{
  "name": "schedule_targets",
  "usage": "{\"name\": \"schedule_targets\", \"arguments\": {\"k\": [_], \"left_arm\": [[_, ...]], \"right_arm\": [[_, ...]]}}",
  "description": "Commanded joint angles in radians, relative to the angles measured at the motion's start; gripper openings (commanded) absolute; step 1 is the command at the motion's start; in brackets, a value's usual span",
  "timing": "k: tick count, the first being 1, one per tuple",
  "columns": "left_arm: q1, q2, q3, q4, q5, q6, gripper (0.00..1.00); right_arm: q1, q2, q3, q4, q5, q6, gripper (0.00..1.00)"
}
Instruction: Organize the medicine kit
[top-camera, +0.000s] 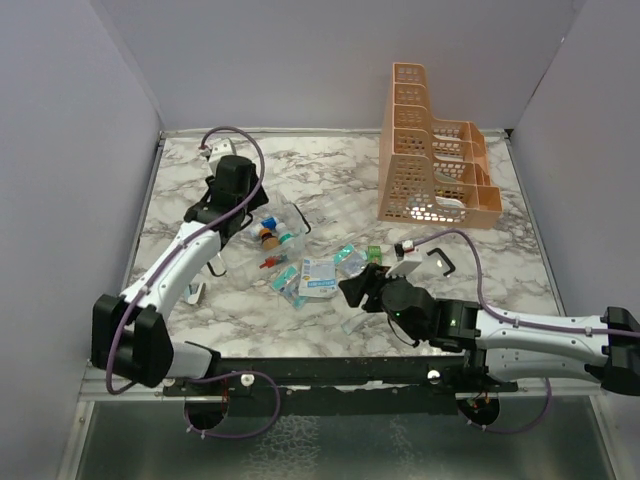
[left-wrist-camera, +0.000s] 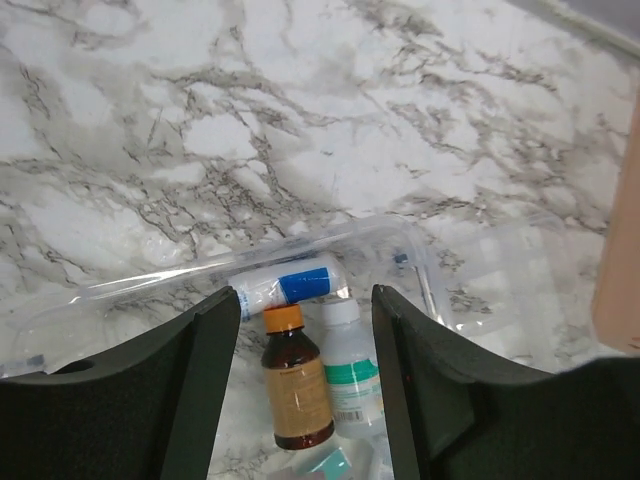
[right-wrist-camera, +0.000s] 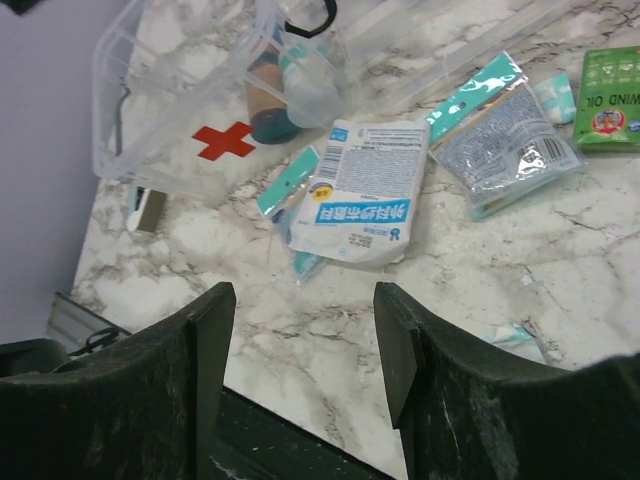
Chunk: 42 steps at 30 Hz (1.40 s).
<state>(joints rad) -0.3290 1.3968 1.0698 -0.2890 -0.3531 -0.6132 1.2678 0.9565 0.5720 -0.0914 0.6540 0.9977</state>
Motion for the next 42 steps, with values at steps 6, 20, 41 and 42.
{"name": "schedule_targets", "arguments": {"k": [6,20,41,42], "left_arm": [[0.003,-0.313,-0.025,-0.07,0.194,0.185,0.68],[0.002,-0.759,-0.358,0.015,0.229,0.222,0.95],[0.004,-0.788,-0.382,-0.004,0.344,0.253,0.99],[0.004,-0.787,-0.382,-0.003,0.346,0.254,0.99]], "right_arm": [[-0.017,0.181,0.125,-0.169,0.037,0.05,0.58],[-0.206,0.395,0.257,-0.186,-0.196,-0.029,0.58],[-0.292,0.739,0.388,-0.138,-0.386,-0.14,0.42],[-0.293,0.743,0.384,-0.125,-0.392,-0.144,0.41]]}}
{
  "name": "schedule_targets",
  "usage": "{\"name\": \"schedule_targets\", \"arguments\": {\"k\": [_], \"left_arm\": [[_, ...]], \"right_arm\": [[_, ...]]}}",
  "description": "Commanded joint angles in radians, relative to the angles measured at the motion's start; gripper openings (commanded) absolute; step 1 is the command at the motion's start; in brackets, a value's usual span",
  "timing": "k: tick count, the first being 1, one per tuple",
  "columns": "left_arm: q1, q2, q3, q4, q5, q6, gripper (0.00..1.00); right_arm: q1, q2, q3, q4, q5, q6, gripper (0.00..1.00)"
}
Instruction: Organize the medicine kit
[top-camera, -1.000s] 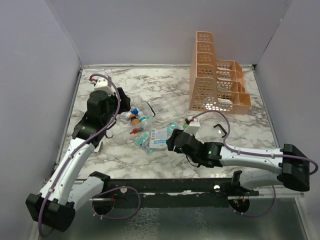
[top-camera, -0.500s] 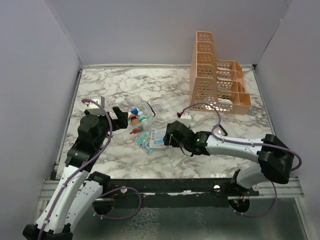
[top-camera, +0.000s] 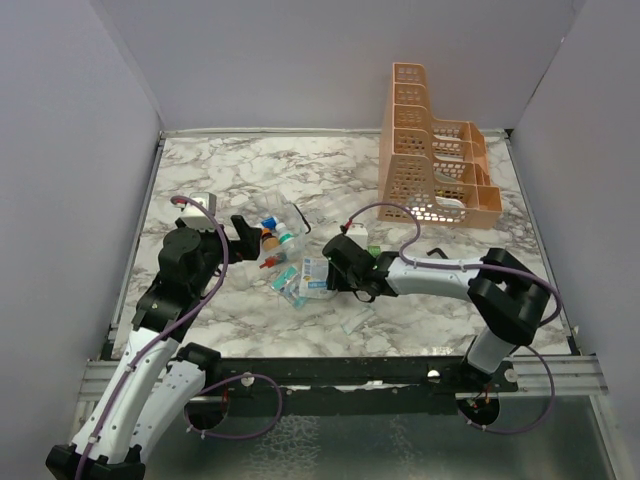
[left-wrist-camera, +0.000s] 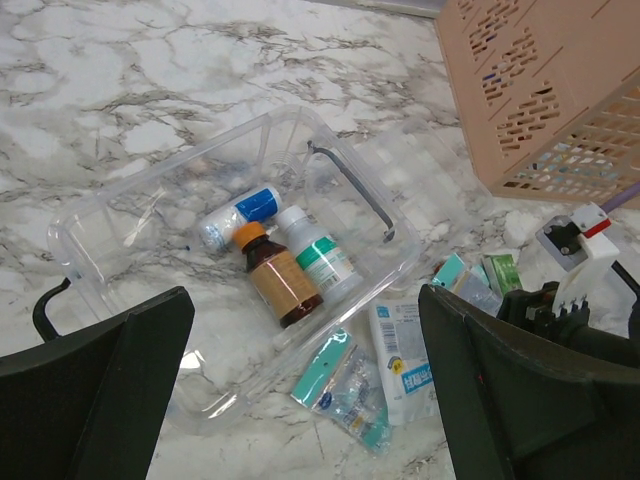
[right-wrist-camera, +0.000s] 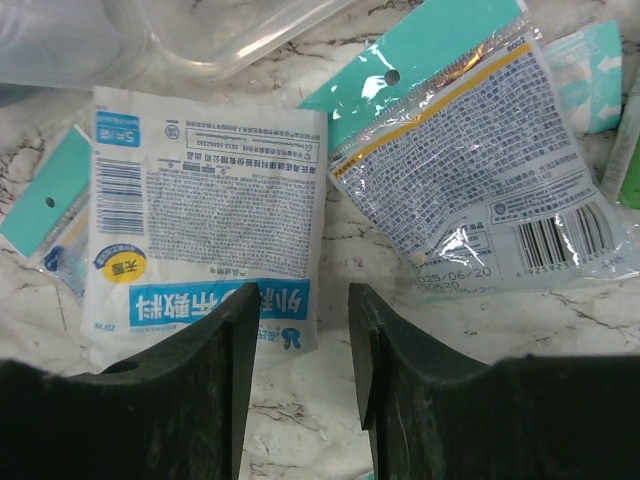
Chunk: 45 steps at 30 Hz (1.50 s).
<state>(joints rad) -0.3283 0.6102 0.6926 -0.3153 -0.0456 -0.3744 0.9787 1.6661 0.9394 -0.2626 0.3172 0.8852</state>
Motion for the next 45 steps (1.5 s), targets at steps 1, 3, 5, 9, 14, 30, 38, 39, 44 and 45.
{"name": "schedule_targets", "arguments": {"k": [1,3,5,9,14,30,38,39,44,45], "left_arm": [[0.003,0.002,-0.005,0.024,0.04,0.014,0.99],[0.004,0.005,-0.005,0.026,0.046,0.015,0.99],[0.004,0.008,-0.006,0.028,0.051,0.017,0.99],[0.004,0.012,-0.008,0.03,0.061,0.017,0.99],[0.004,0.025,-0.01,0.043,0.091,0.014,0.99],[0.005,0.073,-0.052,0.155,0.391,-0.045,0.99],[0.004,0.13,-0.102,0.183,0.511,-0.232,0.97],[0.004,0.136,-0.103,0.189,0.532,-0.255,0.97],[0.003,0.165,-0.103,0.261,0.659,-0.376,0.97],[0.003,0.166,-0.103,0.278,0.674,-0.407,0.97]], "right_arm": [[-0.006,0.036,0.014,0.057,-0.061,-0.037,0.39],[-0.008,0.042,0.012,0.074,-0.077,-0.05,0.35],[-0.009,0.042,0.008,0.092,-0.09,-0.066,0.29],[-0.011,0.029,0.004,0.098,-0.088,-0.099,0.1],[-0.012,-0.033,-0.022,0.094,-0.059,-0.125,0.01],[-0.011,-0.388,-0.18,0.177,-0.043,-0.152,0.01],[-0.011,-0.553,-0.227,0.158,-0.099,-0.075,0.01],[-0.011,-0.575,-0.237,0.167,-0.109,-0.07,0.01],[-0.012,-0.66,-0.267,0.232,-0.151,-0.081,0.01],[-0.012,-0.672,-0.272,0.246,-0.162,-0.086,0.01]]}}
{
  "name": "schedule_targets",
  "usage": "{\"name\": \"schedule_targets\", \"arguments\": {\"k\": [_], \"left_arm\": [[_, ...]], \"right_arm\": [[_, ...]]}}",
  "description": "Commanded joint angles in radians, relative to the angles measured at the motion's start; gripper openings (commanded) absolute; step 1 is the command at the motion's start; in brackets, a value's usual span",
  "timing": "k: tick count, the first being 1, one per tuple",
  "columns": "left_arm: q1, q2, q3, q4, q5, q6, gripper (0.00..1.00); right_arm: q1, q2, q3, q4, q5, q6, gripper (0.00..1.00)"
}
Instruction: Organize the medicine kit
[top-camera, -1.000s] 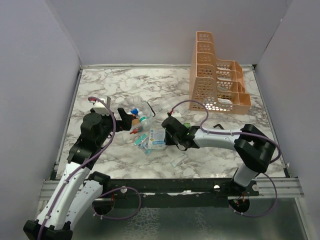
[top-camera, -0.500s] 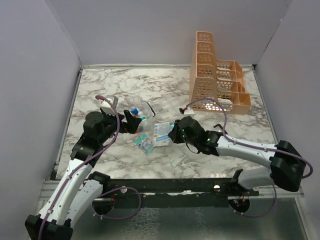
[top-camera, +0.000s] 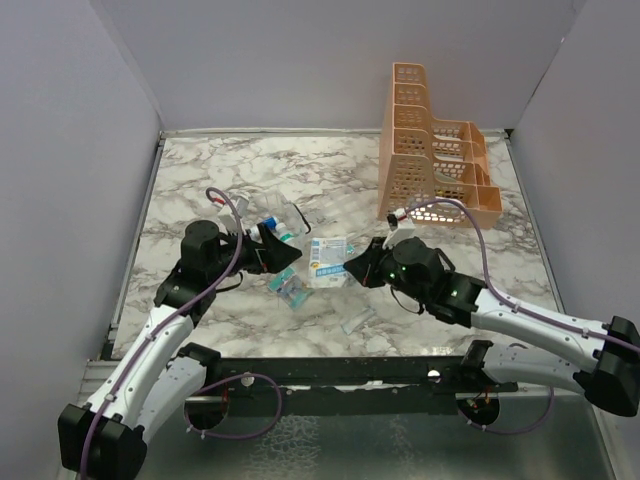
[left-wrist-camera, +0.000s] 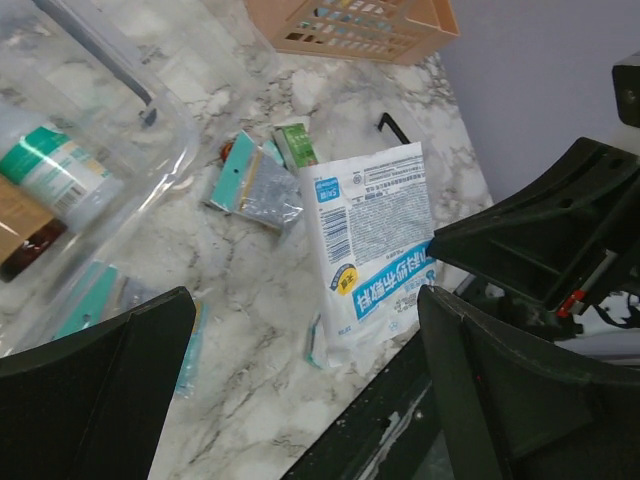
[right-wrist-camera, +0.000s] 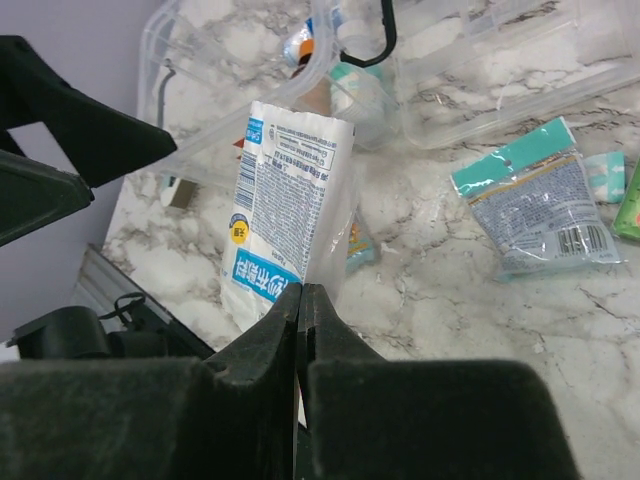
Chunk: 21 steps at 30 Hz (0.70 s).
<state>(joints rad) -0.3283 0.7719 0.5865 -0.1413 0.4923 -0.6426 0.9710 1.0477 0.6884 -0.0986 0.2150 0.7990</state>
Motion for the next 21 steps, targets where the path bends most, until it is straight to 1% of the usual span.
{"name": "schedule_targets", "arguments": {"k": [1,5,7,9,12,16,18,21], "left_arm": [[0.002,0.006,0.001,0.122,0.154,-0.164,0.97],[0.003,0.017,-0.018,0.204,0.23,-0.257,0.97],[0.002,0.022,-0.029,0.232,0.255,-0.286,0.94],[0.003,0.025,-0.035,0.249,0.267,-0.302,0.91],[0.001,0.027,-0.039,0.266,0.281,-0.309,0.81],[0.001,0.024,-0.053,0.33,0.291,-0.348,0.66],[0.0,0.026,-0.058,0.383,0.284,-0.385,0.52],[0.0,0.021,-0.046,0.408,0.262,-0.389,0.27]], "right_arm": [[-0.003,-0.066,-0.026,0.095,-0.073,-0.004,0.01],[-0.003,-0.094,-0.034,0.147,-0.14,-0.006,0.01],[-0.003,-0.099,-0.034,0.177,-0.171,-0.003,0.01],[-0.002,-0.094,-0.032,0.207,-0.2,-0.001,0.01],[-0.003,-0.075,-0.022,0.242,-0.24,0.003,0.01],[-0.003,-0.049,-0.012,0.284,-0.273,0.011,0.01],[-0.003,-0.042,-0.016,0.305,-0.279,0.015,0.01],[-0.003,-0.033,-0.016,0.312,-0.266,0.015,0.01]]}}
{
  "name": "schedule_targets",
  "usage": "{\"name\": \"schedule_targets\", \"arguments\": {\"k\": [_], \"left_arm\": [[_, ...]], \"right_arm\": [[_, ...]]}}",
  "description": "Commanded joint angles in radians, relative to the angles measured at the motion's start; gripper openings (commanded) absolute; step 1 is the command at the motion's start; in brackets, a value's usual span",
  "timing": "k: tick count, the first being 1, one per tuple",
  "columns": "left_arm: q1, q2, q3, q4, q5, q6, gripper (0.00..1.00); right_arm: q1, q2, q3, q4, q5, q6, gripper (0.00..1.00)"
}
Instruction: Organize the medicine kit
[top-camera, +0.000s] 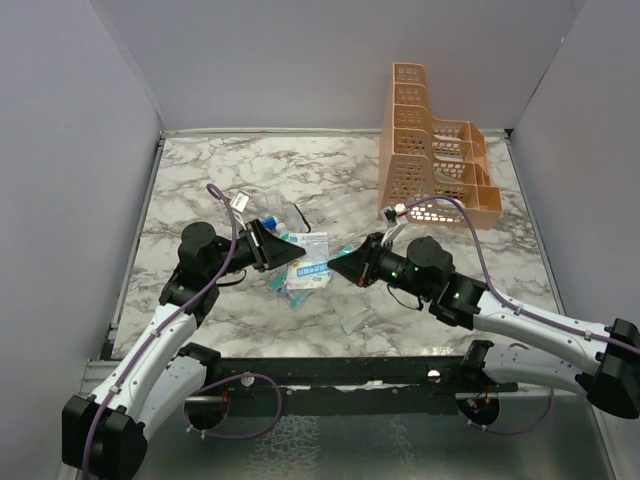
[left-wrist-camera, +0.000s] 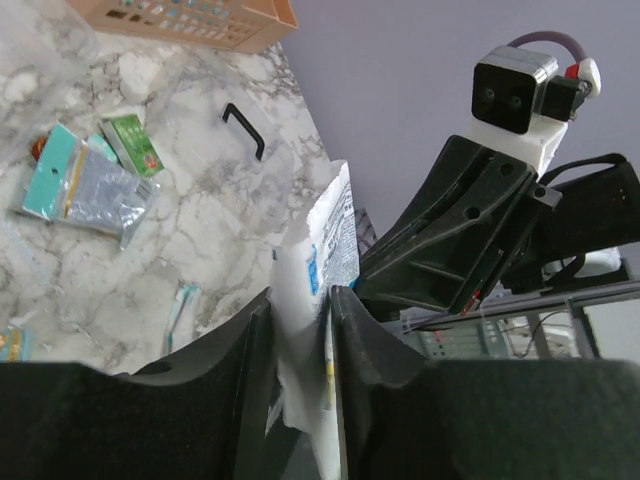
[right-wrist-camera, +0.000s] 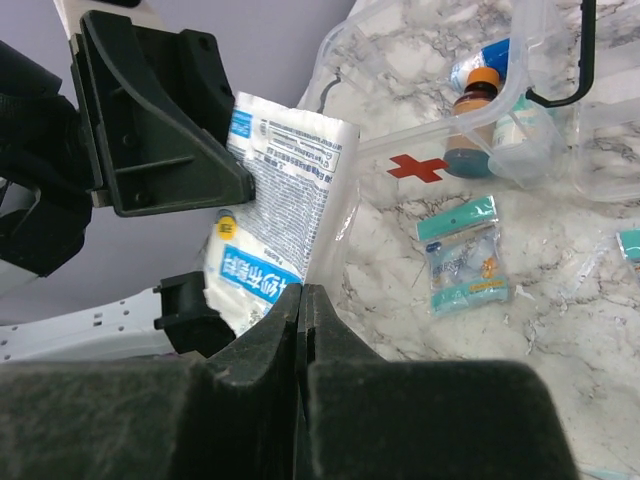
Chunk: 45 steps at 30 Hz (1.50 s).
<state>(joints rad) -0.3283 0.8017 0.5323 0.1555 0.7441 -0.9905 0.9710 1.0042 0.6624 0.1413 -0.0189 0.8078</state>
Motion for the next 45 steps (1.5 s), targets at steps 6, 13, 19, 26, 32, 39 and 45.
{"name": "schedule_targets", "arguments": {"k": [6,13,19,26,32,39,45], "left_arm": [[0.001,0.011,0.136,-0.191,-0.141,0.178,0.0],[0.003,0.087,0.372,-0.656,-0.599,0.426,0.0],[0.003,0.183,0.521,-0.842,-0.976,0.416,0.0],[0.004,0.289,0.582,-0.915,-1.153,0.35,0.0],[0.002,0.443,0.616,-0.998,-1.203,0.253,0.0],[0.002,0.575,0.633,-1.047,-1.249,0.143,0.0],[0.002,0.679,0.649,-1.062,-1.255,0.111,0.0]], "right_arm": [[-0.003,0.035,0.049,-0.026,0.045,-0.001,0.25],[-0.003,0.021,0.057,-0.158,0.156,0.03,0.48],[-0.003,-0.03,0.015,-0.176,0.193,0.041,0.48],[-0.004,-0.061,-0.048,-0.164,0.2,0.073,0.48],[-0.003,-0.06,-0.089,-0.132,0.182,0.1,0.48],[-0.003,-0.059,-0.123,-0.114,0.18,0.123,0.47],[-0.003,-0.068,-0.14,-0.107,0.181,0.127,0.47]]}}
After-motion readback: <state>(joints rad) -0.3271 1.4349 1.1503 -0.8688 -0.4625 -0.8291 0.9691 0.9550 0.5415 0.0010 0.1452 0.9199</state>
